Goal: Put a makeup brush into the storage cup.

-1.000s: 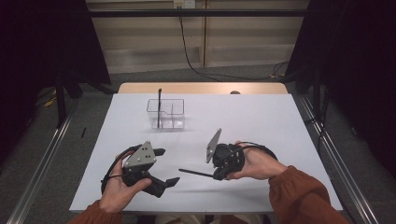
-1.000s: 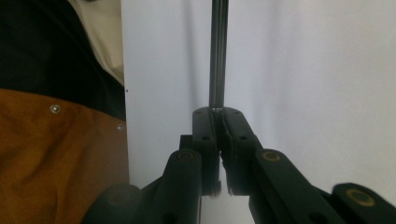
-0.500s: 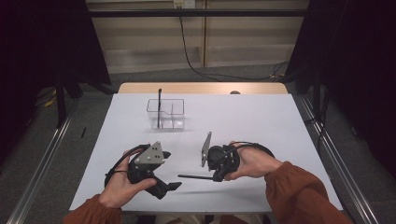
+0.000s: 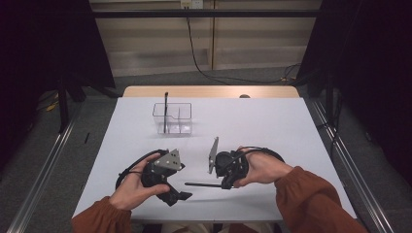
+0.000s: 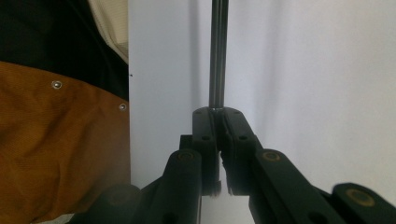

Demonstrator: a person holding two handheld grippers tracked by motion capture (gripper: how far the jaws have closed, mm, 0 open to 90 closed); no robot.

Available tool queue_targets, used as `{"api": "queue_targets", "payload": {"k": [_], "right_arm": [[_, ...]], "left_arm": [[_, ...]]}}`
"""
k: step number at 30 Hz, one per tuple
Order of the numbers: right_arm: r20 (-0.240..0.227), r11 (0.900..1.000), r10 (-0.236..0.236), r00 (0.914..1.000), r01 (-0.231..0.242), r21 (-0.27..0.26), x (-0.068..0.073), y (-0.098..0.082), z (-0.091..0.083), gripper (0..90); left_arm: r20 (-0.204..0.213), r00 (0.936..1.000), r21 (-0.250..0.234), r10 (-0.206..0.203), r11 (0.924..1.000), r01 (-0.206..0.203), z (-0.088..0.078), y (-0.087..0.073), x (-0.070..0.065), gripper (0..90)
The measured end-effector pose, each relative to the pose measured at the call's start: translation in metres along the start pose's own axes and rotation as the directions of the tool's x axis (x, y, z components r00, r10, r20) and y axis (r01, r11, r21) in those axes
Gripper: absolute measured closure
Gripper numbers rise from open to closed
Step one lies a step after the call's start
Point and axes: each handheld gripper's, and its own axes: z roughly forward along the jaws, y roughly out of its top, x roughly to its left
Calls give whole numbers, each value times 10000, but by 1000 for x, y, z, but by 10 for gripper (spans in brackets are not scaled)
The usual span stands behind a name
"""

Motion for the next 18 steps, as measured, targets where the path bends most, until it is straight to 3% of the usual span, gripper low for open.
{"api": "queue_targets", "payload": {"k": [5,9,10,12,14,16,18], "right_arm": [[35,9996,-176,9998,175,237,-1,4,-2,846],[79,9994,-233,9997,231,246,-1,7,-3,846],[58,9992,-268,9996,266,289,-1,7,-2,846],[73,9989,-383,9992,381,269,-1,8,-2,846],[47,9991,-381,9993,380,185,0,8,-1,846],[52,9990,-380,9993,379,236,0,9,-1,846],[51,9986,-441,9990,439,285,0,10,-2,846]], "left_arm": [[352,9993,620,103,9980,-124,4,4,4,84],[761,9951,864,629,9938,-695,8,6,4,80],[546,9947,1080,872,9898,-927,9,7,3,66],[582,9950,1402,812,9861,-887,10,9,1,72],[484,9928,1449,1094,9827,-1154,11,8,1,89],[432,9952,1466,883,9847,-937,12,7,3,77],[444,9934,1586,1053,9811,-1111,15,7,3,93]]}}
